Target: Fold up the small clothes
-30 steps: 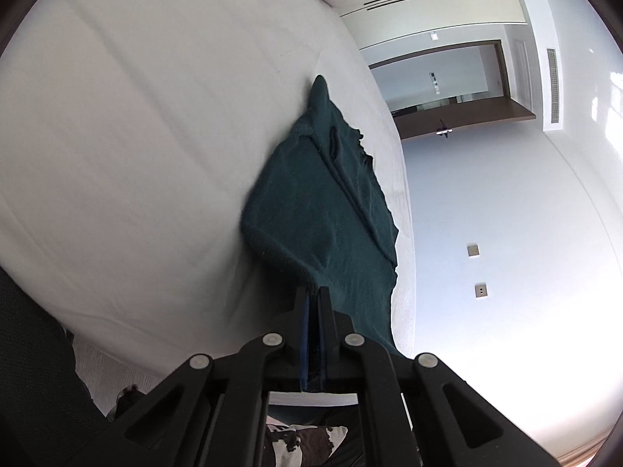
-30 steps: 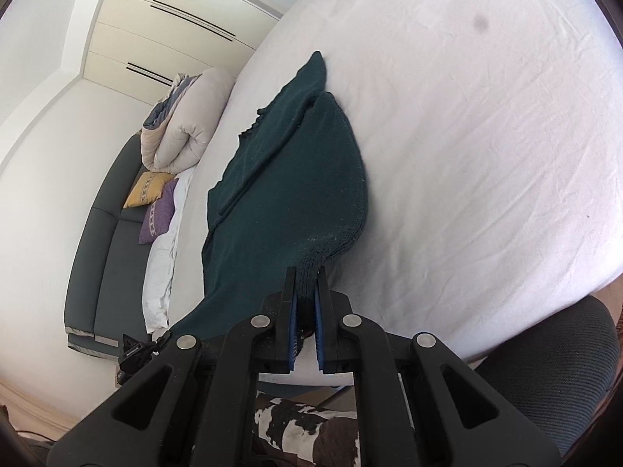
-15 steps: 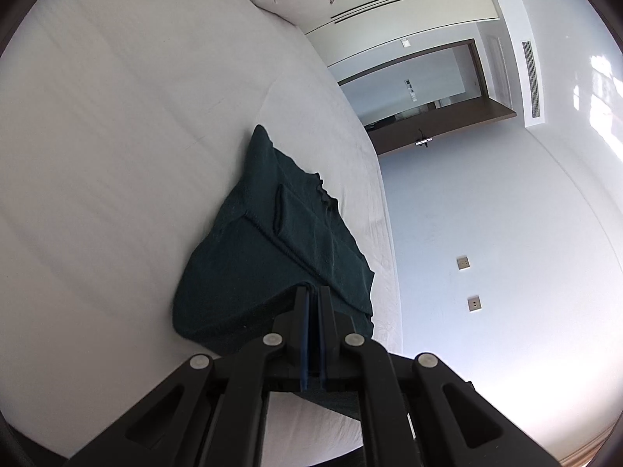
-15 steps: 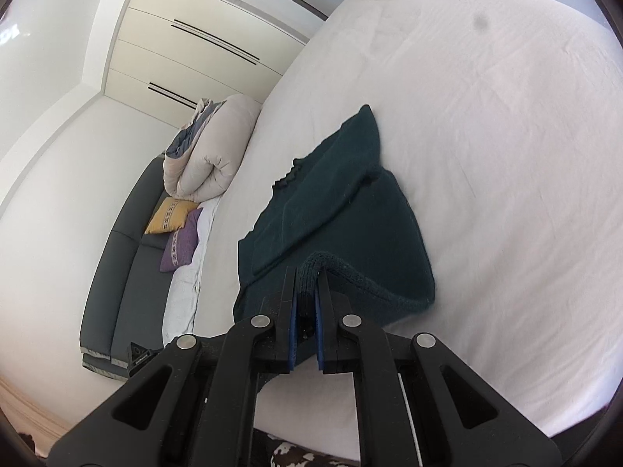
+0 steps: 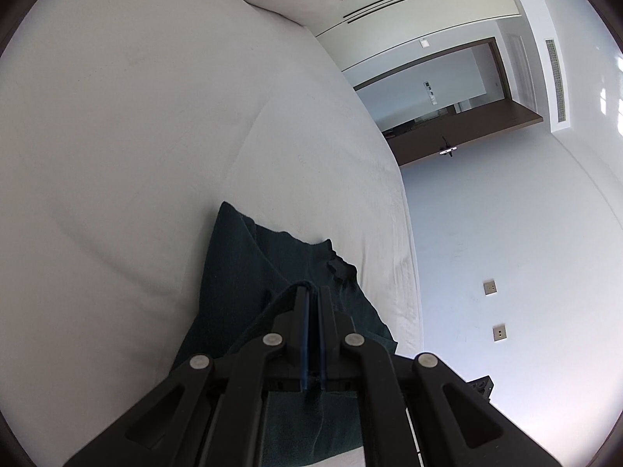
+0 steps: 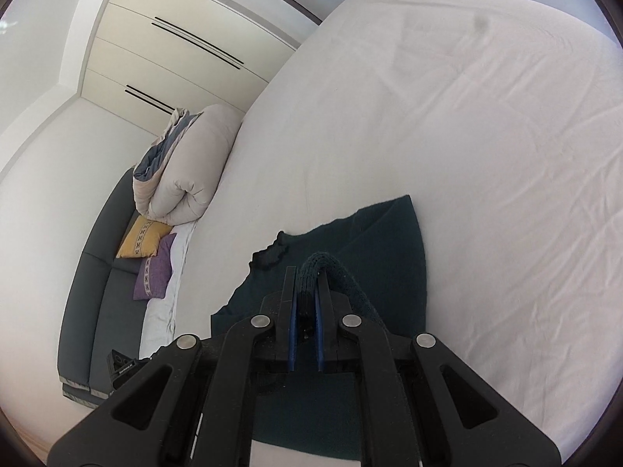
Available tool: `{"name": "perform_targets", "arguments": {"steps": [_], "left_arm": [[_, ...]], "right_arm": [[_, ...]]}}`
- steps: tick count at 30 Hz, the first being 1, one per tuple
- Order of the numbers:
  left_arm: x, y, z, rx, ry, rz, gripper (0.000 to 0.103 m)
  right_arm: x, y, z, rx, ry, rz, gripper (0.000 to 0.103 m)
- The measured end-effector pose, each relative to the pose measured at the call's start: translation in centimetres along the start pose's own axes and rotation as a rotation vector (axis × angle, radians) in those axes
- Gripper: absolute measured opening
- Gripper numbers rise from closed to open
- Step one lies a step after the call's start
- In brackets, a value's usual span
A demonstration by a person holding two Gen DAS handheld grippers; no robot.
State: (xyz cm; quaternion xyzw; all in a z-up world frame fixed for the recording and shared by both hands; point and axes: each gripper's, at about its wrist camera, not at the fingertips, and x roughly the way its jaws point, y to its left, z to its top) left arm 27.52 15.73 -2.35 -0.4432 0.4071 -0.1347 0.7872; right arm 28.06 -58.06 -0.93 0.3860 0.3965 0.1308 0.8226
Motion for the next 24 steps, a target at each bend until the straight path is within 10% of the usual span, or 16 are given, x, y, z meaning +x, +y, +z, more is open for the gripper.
{"name": "perform_targets", "arguments": {"steps": [8, 10, 12, 14, 24], "left_arm": [[5.6, 3.6, 4.3, -0.068, -0.035, 0.100, 0.006], [5.6, 4.5, 3.9, -0.071, -0.032, 0.105, 0.042], [4.7, 5.1, 3.0, -0.076, -0.054, 0.104, 0.068], [4.0, 5.2, 1.8, -0.042, -0.056, 0.093, 0.068], [3.6, 5.2, -4.4, 0.141, 0.024, 0.175, 0.068]], "right_arm": [[10.0, -2.5, 6.7, 0.044, 0.005, -0.105, 0.007], [12.3, -3.0, 7.3, 0.038, 0.043, -0.190, 0.013], [12.6, -3.1, 7.3, 0.013, 0.007, -0.186, 0.067], [11.5, -3.2, 7.1, 0.001, -0.084, -0.189, 0.093], [7.3, -0.9, 0.8, -0.200, -0.003, -0.235, 0.077]]}}
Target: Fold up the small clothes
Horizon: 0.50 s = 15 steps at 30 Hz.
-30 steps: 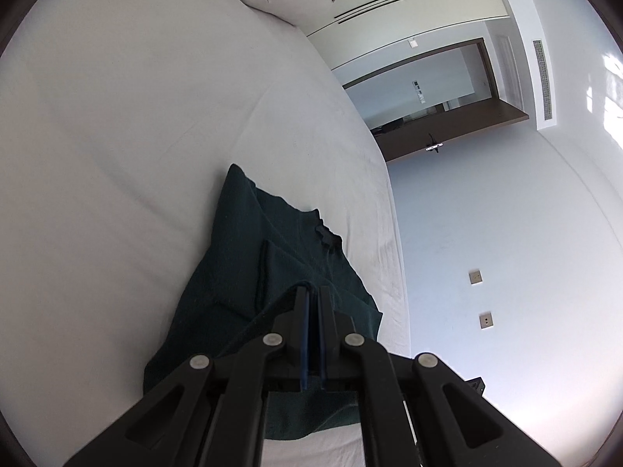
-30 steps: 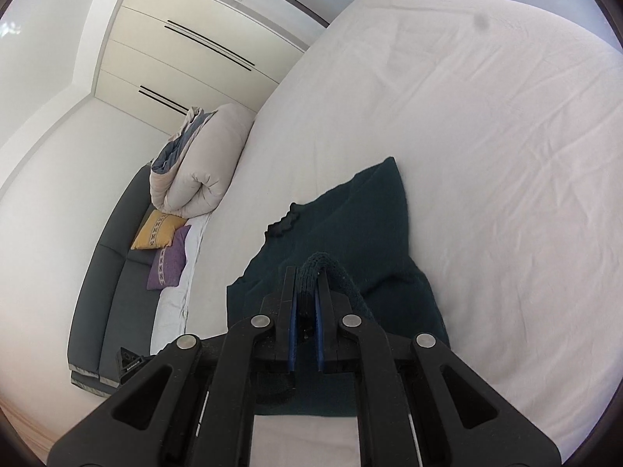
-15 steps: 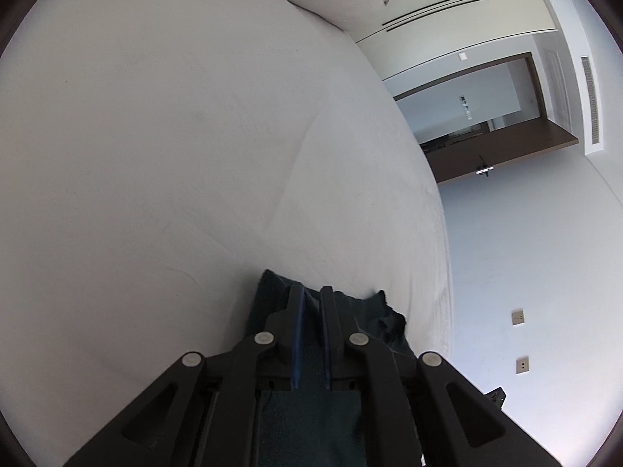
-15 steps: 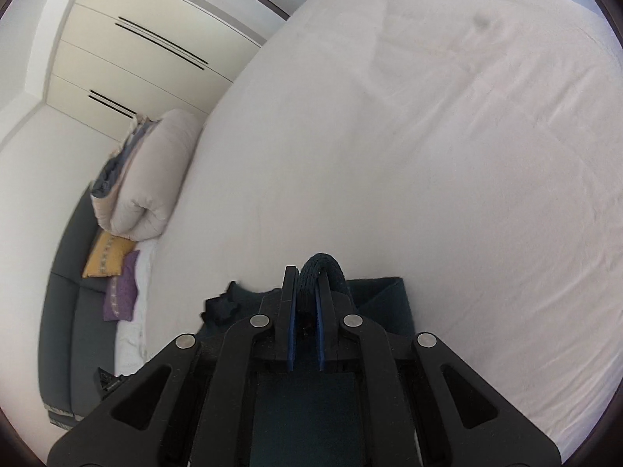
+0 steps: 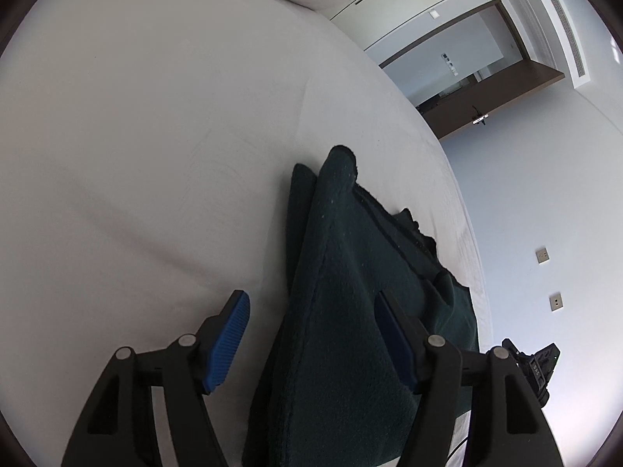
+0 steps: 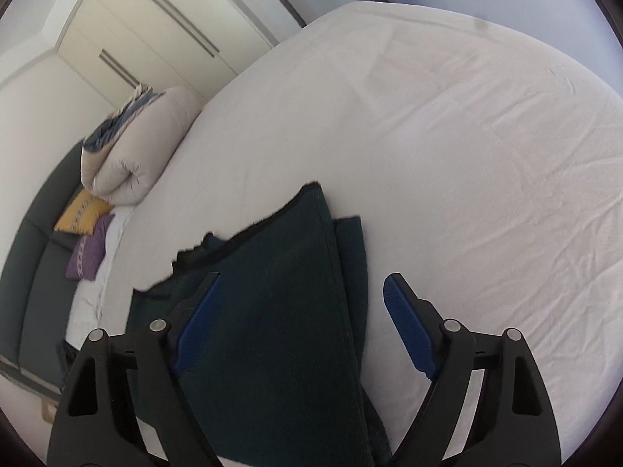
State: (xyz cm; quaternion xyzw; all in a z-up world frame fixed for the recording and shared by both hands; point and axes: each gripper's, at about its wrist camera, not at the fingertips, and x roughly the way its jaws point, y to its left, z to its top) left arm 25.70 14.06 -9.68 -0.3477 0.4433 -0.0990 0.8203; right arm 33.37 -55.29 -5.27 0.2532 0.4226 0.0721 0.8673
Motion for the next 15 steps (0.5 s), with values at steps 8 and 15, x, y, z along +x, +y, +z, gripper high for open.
{"name": "perform_targets", "arguments": {"steps": [8, 15], "left_arm": [[0.3, -1.9, -2.8, 0.199, -0.013, 0.121, 0.058], [0.2, -1.8, -3.2, 0.232, -0.003, 0.166, 0.016]], "right_arm": [[-1.5, 0.0, -5.6, -0.112, 0.062, -0.100, 0.067], [-1.0, -0.5, -8.1, -0.180, 0.116, -0.151, 0.017]]}}
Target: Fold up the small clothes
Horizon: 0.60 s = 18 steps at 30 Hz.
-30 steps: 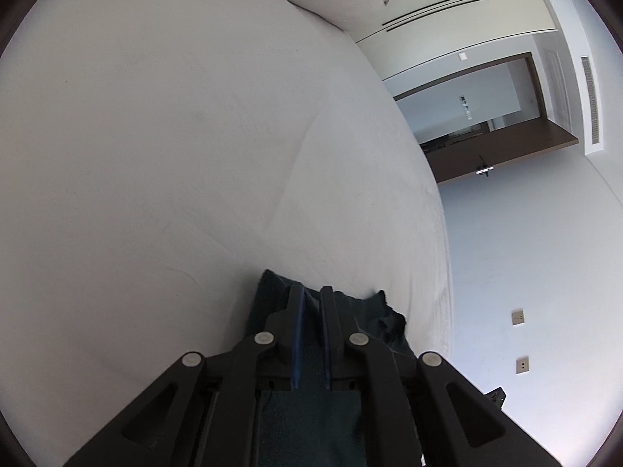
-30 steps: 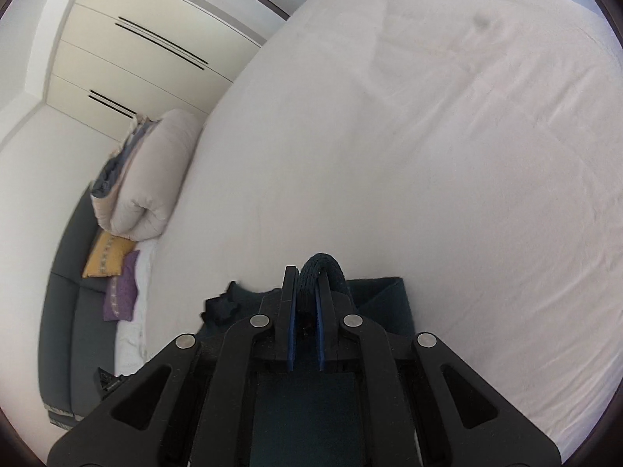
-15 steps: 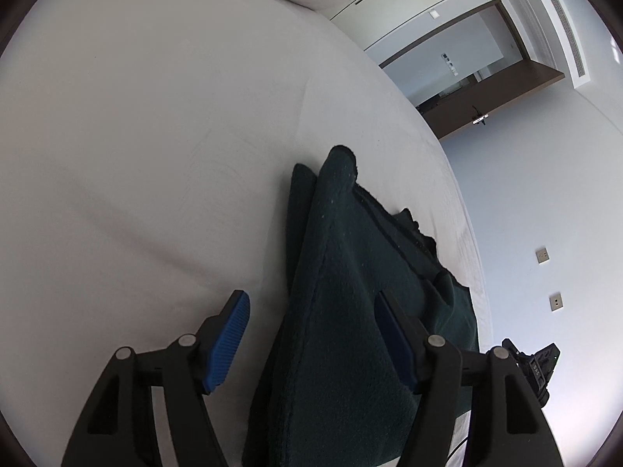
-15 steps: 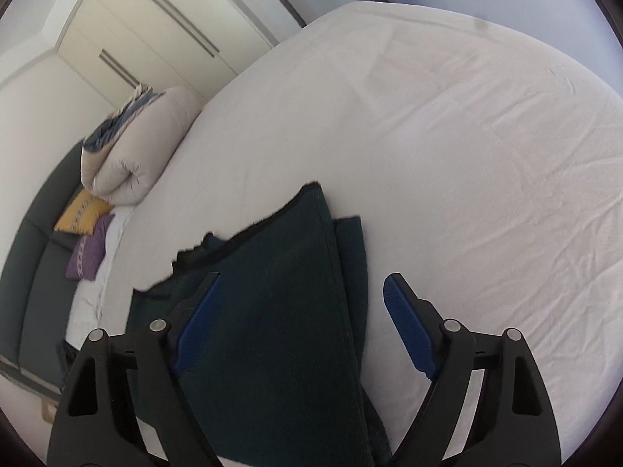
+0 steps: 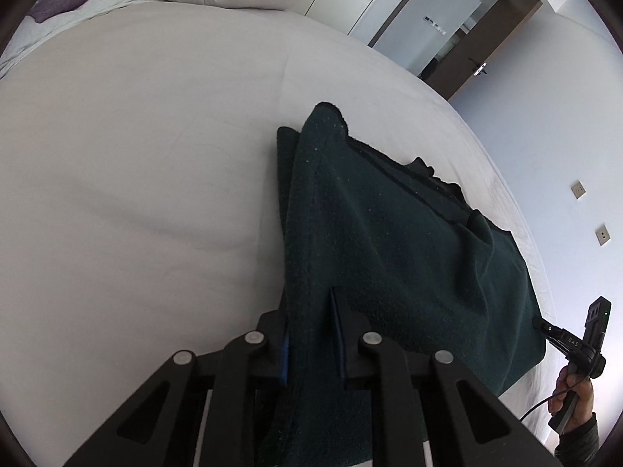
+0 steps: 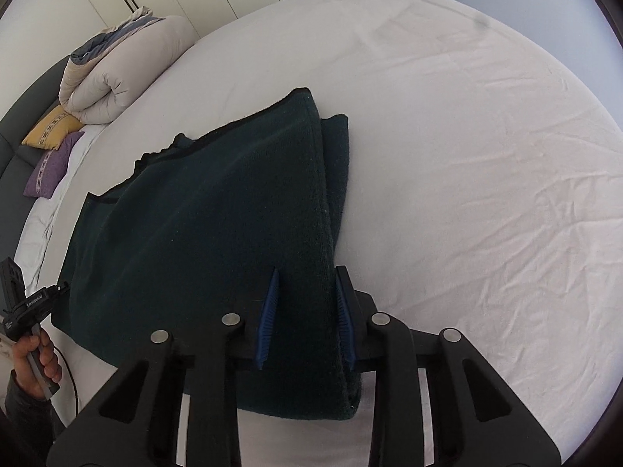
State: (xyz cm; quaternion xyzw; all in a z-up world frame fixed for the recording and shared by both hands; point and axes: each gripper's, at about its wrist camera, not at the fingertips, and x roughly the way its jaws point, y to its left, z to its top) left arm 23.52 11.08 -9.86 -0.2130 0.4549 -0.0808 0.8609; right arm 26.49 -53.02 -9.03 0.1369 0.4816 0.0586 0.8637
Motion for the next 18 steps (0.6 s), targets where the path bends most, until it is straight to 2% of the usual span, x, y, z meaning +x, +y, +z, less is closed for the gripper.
{"name": "perform_targets", "arguments": {"steps": [3, 9, 11, 13, 15, 18], "left_arm": [[-1.0, -0.3, -0.2, 0.004, -0.022, 0.000, 0.014], [-2.8, -0.5, -1.0, -0.020, -0.074, -0.002, 0.013], [-3.0, -0.5, -1.3, -0.016, -0.091, 0.013, 0.009], [-2.6, 0.3, -1.4, -0.035, -0.077, 0.018, 0.006], [-1.8, 1.9, -1.4, -0.101, -0.046, -0.010, 0.006], [-1.7, 3.0, -1.8, -0.139, -0.042, -0.035, 0.006]], "right_arm": [[-0.9, -0.1, 0.2, 0.015, -0.024, -0.014, 0.006], [-3.6, -0.6, -0.5, 0.070, -0.078, 0.014, 0.005], [-4.4, -1.1, -1.0, 0.107, -0.094, 0.035, 0.005], [-4.7, -1.6, -1.4, 0.131, -0.100, 0.045, 0.005], [-3.7, -2.4, -1.7, 0.155, -0.078, 0.035, 0.005], [-2.5, -4.2, -2.5, 0.258, -0.059, 0.086, 0.005]]}}
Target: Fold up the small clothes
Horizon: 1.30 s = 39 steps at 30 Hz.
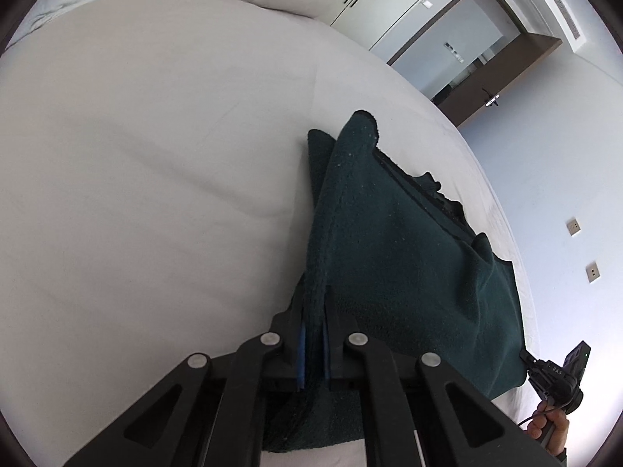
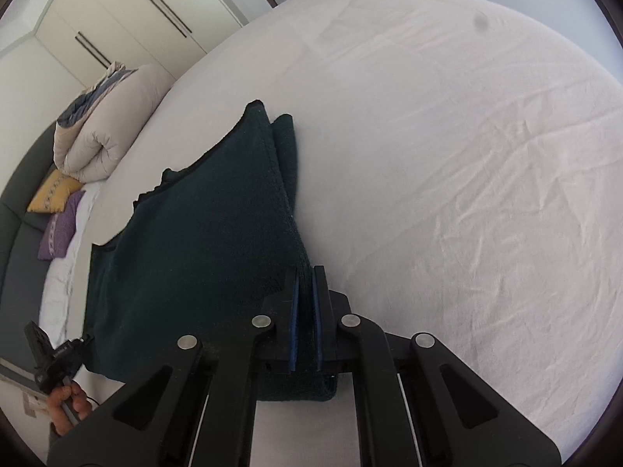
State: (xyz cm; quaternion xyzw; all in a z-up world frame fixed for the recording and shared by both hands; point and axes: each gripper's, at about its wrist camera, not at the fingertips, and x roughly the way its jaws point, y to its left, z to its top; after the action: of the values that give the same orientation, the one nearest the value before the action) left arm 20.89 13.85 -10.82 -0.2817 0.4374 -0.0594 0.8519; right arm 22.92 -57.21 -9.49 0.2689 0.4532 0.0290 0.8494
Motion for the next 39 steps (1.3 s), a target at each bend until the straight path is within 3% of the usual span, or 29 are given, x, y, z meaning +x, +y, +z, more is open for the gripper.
{"name": "perform_targets", "arguments": {"steps": [4, 7, 14, 17, 19, 21, 22, 24, 25, 27, 30, 34, 39], "left_arm": [[-0.5, -0.6, -0.9, 0.032, -0.017, 0.019, 0.005], [-0.9, -0.8, -1.9, 0.045, -0.033, 0.028, 0.005], [-0.5, 0.5, -2.5, -0.017, -0.040, 0.006, 0.006], [-1.2, 0.8, -1.9, -0.044, -0.044, -0.031, 0.013], [-2.5, 0.8, -1.4, -0.040, -0.070, -0.010, 0.025], [-4.1, -0.1, -0.5, -0.001, -0.113, 0.008, 0.026], [-4.8, -1.2, 0.1, 0.043, -0.142, 0.019, 0.026], [-5.5, -3.9, 1.4, 0.142, -0.188, 0.018, 0.029], [-5.3, -5.4, 2.1, 0.187, -0.194, 0.006, 0.037], [-4.1, -7.9, 3.3, 0.260, -0.206, -0.020, 0.043], [-0.8, -10.1, 4.9, 0.325, -0.197, 0.002, 0.043], [3.2, -9.8, 5.3, 0.357, -0.146, 0.052, 0.043], [5.4, -5.6, 4.1, 0.276, -0.109, 0.031, 0.042]], "right_arm": [[-1.8, 0.3, -1.2, 0.007, -0.041, 0.023, 0.005], [-0.7, -0.6, -1.6, 0.005, -0.014, -0.008, 0.005], [0.5, -1.2, -1.3, 0.016, -0.001, -0.014, 0.005], [1.3, -1.9, -1.1, 0.021, 0.035, 0.002, 0.007], [0.3, -1.3, -0.8, -0.015, 0.029, -0.037, 0.024], [-1.4, -0.5, -0.2, -0.036, -0.019, -0.097, 0.062], [-2.5, 0.3, 0.3, -0.062, -0.070, -0.096, 0.064], [-4.0, 3.5, 1.5, -0.175, -0.133, -0.031, 0.065], [-3.9, 5.6, 2.2, -0.247, -0.129, -0.002, 0.065], [-2.2, 11.2, 3.2, -0.432, -0.085, 0.013, 0.065], [2.0, 18.9, 3.5, -0.698, 0.002, 0.028, 0.065], [7.7, 24.7, 4.5, -0.895, 0.084, -0.041, 0.065], [13.7, 27.5, 4.5, -1.069, 0.233, -0.080, 0.064]]}}
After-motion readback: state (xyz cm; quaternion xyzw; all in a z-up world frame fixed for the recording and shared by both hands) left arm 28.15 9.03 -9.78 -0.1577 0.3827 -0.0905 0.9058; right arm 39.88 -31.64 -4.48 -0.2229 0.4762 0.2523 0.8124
